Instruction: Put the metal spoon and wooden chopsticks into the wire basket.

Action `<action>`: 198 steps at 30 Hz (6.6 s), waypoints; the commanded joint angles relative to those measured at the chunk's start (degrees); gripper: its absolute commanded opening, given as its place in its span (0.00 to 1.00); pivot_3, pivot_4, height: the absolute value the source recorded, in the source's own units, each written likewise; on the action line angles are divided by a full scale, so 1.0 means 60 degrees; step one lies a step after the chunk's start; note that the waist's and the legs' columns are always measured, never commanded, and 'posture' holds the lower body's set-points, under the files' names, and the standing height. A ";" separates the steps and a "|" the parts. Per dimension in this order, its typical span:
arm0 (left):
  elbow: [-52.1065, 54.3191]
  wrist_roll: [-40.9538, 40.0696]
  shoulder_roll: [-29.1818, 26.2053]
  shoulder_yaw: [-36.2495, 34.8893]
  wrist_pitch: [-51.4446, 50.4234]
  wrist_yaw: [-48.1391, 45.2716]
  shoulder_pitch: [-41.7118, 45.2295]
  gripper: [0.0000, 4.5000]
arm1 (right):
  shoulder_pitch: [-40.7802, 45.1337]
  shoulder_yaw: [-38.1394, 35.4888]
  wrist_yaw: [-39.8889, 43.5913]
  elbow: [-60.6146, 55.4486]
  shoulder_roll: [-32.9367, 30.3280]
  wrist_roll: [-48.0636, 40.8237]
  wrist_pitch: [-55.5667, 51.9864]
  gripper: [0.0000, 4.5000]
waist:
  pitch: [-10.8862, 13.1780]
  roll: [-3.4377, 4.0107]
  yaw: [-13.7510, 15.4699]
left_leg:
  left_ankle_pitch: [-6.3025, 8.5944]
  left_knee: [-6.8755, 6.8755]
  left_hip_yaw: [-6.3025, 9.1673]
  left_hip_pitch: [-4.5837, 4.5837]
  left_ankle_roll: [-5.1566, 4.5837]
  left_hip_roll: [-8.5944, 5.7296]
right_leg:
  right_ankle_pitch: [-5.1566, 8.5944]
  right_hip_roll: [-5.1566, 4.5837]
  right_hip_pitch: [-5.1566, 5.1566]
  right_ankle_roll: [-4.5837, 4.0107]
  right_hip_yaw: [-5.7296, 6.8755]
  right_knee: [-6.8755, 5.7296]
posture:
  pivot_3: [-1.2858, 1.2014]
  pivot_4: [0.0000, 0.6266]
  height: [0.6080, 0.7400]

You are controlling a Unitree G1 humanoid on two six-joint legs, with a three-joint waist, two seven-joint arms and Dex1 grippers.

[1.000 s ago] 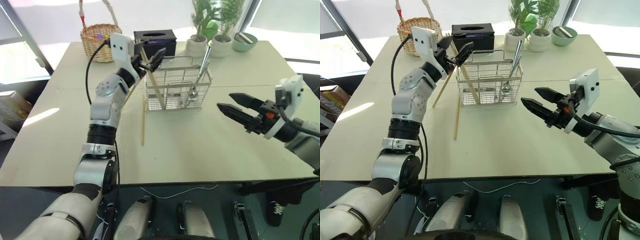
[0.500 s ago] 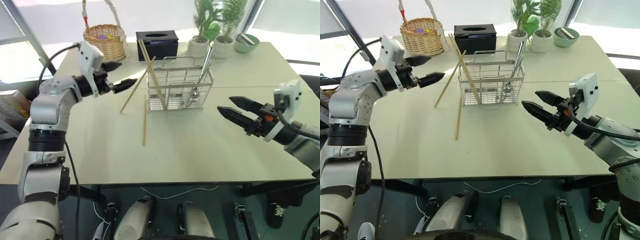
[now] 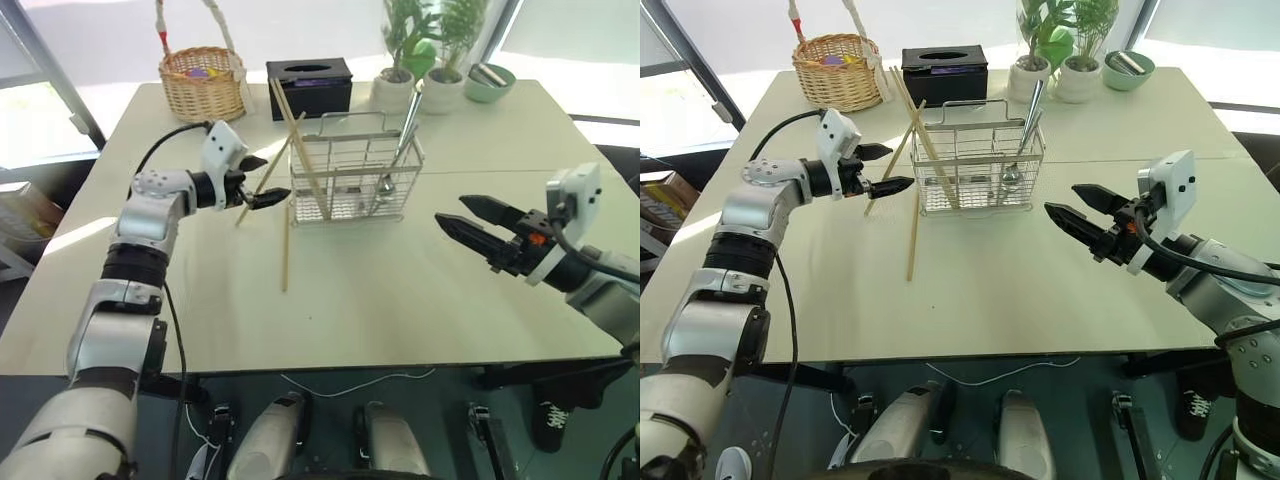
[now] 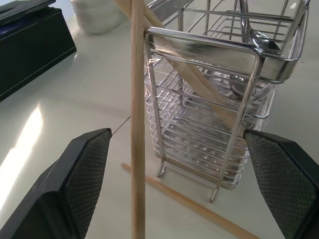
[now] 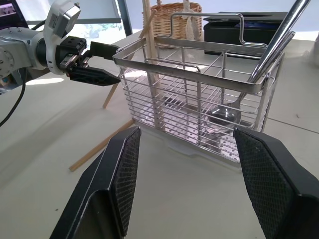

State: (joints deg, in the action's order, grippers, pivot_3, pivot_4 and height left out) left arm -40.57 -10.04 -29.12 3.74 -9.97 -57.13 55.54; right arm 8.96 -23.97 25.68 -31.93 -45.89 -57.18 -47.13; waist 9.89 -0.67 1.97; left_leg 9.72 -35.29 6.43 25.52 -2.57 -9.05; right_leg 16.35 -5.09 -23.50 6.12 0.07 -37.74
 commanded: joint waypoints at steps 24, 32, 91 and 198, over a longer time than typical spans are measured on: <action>-0.2608 0.0725 0.0372 -0.0414 0.1495 0.0520 0.1001 0.01 | 0.0106 -0.0420 -0.0354 -0.0224 0.0106 -0.0053 0.0290 0.68 | 0.0001 -0.0001 0.0020 | -0.0002 -0.0005 0.0000 -0.0001 -0.0003 0.0000 | -0.0002 0.0000 0.0005 0.0003 0.0001 -0.0003 | 0.52 0.24 0.89; -0.0481 -0.0466 0.0085 -0.1507 0.0096 0.0433 0.0549 0.01 | 0.0048 -0.0417 -0.0338 -0.0242 0.0107 -0.0014 0.0336 0.68 | 0.0002 -0.0004 0.0003 | -0.0005 -0.0006 0.0000 0.0001 -0.0007 0.0000 | -0.0002 0.0001 0.0001 0.0004 0.0001 -0.0005 | 0.52 0.24 0.89; 0.5382 -0.3647 0.0948 -0.2679 -0.6168 0.4134 0.1074 0.99 | -0.0105 -0.0382 -0.0727 -0.0415 0.0265 -0.0154 0.0323 0.68 | 0.0002 -0.0003 0.0004 | 0.0016 -0.0103 0.0003 0.0011 -0.0025 -0.0001 | -0.0008 0.0011 0.0015 0.0019 0.0008 -0.0044 | 0.52 0.24 0.89; 0.3618 -0.1154 0.2619 -0.0195 -1.2503 0.7122 -0.0287 0.01 | -0.2444 -0.0227 0.0163 -0.2160 -0.0343 -0.1650 0.0197 0.68 | -0.0095 0.0086 0.0096 | 0.0019 0.0006 -0.0008 -0.0032 -0.0014 -0.0004 | -0.0008 -0.0012 0.0045 0.0018 -0.0003 0.0089 | 0.52 0.24 0.89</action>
State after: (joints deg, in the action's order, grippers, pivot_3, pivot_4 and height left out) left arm -17.40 -16.51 -14.67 1.69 -83.53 -13.48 54.33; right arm -6.05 -23.54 26.71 -43.68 -47.35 -66.07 -47.18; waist 9.32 -0.16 2.54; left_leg 9.84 -35.25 6.38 25.33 -2.66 -9.07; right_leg 16.31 -5.16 -23.23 6.22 0.05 -37.20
